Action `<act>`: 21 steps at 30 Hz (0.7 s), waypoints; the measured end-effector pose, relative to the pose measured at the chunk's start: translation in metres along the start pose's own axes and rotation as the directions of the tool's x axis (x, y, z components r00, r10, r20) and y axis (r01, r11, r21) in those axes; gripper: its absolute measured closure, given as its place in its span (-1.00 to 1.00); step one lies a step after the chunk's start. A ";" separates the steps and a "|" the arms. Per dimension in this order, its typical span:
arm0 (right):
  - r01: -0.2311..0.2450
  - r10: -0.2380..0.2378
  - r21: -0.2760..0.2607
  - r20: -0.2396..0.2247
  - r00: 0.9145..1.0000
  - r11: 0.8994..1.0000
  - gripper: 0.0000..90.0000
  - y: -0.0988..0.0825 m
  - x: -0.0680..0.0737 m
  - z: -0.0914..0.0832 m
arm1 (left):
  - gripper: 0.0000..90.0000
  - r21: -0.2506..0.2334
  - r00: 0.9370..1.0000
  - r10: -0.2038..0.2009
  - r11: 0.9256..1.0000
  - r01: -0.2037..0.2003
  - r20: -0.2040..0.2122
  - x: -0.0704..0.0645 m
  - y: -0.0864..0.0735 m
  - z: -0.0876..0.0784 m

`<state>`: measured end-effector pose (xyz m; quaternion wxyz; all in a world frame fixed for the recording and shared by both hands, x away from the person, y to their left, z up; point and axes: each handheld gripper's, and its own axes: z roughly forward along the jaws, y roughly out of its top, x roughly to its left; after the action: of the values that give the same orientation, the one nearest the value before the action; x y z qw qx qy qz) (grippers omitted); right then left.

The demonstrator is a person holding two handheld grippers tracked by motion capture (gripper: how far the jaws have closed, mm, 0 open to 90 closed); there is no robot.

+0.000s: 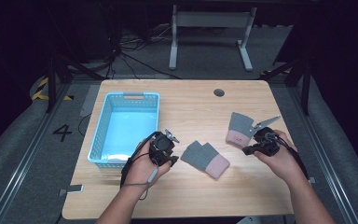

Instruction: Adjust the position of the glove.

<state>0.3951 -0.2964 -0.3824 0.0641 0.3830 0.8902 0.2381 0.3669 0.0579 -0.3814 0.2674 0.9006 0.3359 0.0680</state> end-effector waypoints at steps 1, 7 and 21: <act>0.004 -0.004 0.000 -0.002 1.000 1.000 1.00 0.000 0.000 0.000 | 0.56 0.000 1.000 0.000 1.000 0.000 0.000 0.000 0.000 0.000; 0.012 -0.012 -0.007 0.001 1.000 1.000 1.00 0.000 0.005 -0.001 | 0.87 -0.052 0.998 0.010 0.999 -0.007 0.059 -0.002 0.001 -0.005; 0.062 -0.066 -0.041 -0.099 0.993 0.997 1.00 0.000 0.030 -0.002 | 1.00 -0.044 0.994 0.030 0.999 -0.025 0.104 -0.009 0.012 0.006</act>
<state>0.3732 -0.2756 -0.3789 0.0343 0.3406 0.8995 0.2716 0.3685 0.0416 -0.3793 0.3027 0.9016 0.3075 0.0316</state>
